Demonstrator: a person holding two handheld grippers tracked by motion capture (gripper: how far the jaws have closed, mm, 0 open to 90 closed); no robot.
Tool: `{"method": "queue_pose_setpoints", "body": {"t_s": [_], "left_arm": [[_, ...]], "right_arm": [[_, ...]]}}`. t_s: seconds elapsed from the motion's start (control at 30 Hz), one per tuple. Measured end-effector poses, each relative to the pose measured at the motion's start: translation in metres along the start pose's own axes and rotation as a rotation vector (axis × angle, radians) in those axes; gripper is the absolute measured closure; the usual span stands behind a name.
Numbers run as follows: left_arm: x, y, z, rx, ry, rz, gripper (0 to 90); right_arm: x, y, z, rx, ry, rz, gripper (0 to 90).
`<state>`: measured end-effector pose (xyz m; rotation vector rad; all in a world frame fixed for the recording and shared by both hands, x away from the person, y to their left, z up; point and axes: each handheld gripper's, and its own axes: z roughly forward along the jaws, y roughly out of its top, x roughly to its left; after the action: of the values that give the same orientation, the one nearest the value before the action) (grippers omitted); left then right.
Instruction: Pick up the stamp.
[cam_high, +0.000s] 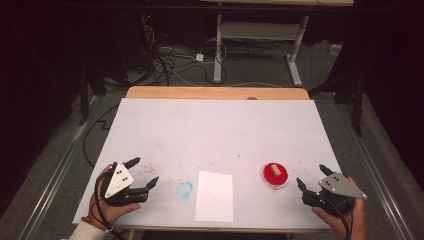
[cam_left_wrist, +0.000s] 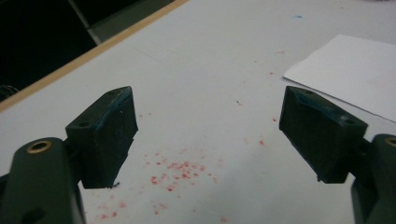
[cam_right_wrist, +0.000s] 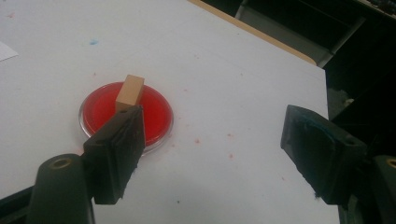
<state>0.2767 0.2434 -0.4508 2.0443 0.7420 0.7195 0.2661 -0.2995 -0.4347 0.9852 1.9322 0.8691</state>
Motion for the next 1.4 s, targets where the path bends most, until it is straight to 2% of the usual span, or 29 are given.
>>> {"method": "queue_pose_setpoints", "body": {"t_s": [0.1,0.17,0.23,0.3,0.33,0.5,0.6,0.67,0.7,0.73,0.8,0.9,1.0,1.1,1.17,1.23,1.4], "left_arm": [[-0.001,-0.002,0.003,0.013,-0.004,0.011,17.8],[0.000,-0.003,0.005,0.018,-0.016,-0.011,17.8],[0.001,-0.003,0.005,0.019,-0.014,-0.011,17.8],[0.001,-0.005,0.005,0.017,-0.012,-0.024,17.8],[0.001,-0.006,0.005,0.020,-0.013,-0.027,17.9],[0.004,-0.007,0.005,0.026,-0.017,-0.039,17.5],[0.003,-0.007,0.006,0.031,-0.013,-0.033,17.4],[0.003,-0.007,0.006,0.028,-0.016,-0.035,17.5],[0.004,-0.007,0.006,0.024,-0.018,-0.038,17.7],[0.004,-0.007,0.006,0.028,-0.023,-0.039,17.7],[0.003,-0.007,0.007,0.038,-0.022,-0.036,17.5],[0.003,-0.008,0.007,0.041,-0.023,-0.041,17.7],[0.003,-0.008,0.006,0.043,-0.023,-0.041,17.7],[0.004,-0.009,0.006,0.039,-0.030,-0.050,17.7],[0.003,-0.009,0.006,0.039,-0.032,-0.051,17.8],[0.003,-0.009,0.006,0.044,-0.035,-0.050,18.3],[0.003,-0.010,0.005,0.048,-0.036,-0.053,18.3]], "right_arm": [[0.000,0.000,0.000,0.002,0.001,0.000,22.0],[-0.001,0.000,0.000,0.002,0.019,0.018,22.4],[-0.001,0.001,0.000,0.012,0.028,0.046,25.0],[-0.003,0.002,0.000,0.002,0.082,0.059,25.3],[-0.004,0.004,0.000,0.011,0.092,0.055,26.0],[-0.010,0.026,0.003,0.061,0.144,0.081,27.4],[-0.011,0.043,0.006,0.104,0.141,0.060,31.0],[-0.009,0.053,0.012,0.140,0.161,0.040,37.4],[-0.007,0.057,0.017,0.155,0.155,0.029,37.8],[-0.006,0.060,0.022,0.173,0.155,0.030,39.7],[-0.002,0.064,0.033,0.222,0.202,0.046,40.1],[0.006,0.067,0.049,0.288,0.237,0.054,41.3],[0.013,0.067,0.063,0.329,0.244,0.043,45.4],[0.017,0.066,0.074,0.357,0.249,0.049,50.5],[0.020,0.065,0.078,0.355,0.246,0.045,55.6],[0.023,0.063,0.081,0.357,0.256,0.046,56.5],[0.025,0.056,0.093,0.384,0.239,0.046,59.9]]}}
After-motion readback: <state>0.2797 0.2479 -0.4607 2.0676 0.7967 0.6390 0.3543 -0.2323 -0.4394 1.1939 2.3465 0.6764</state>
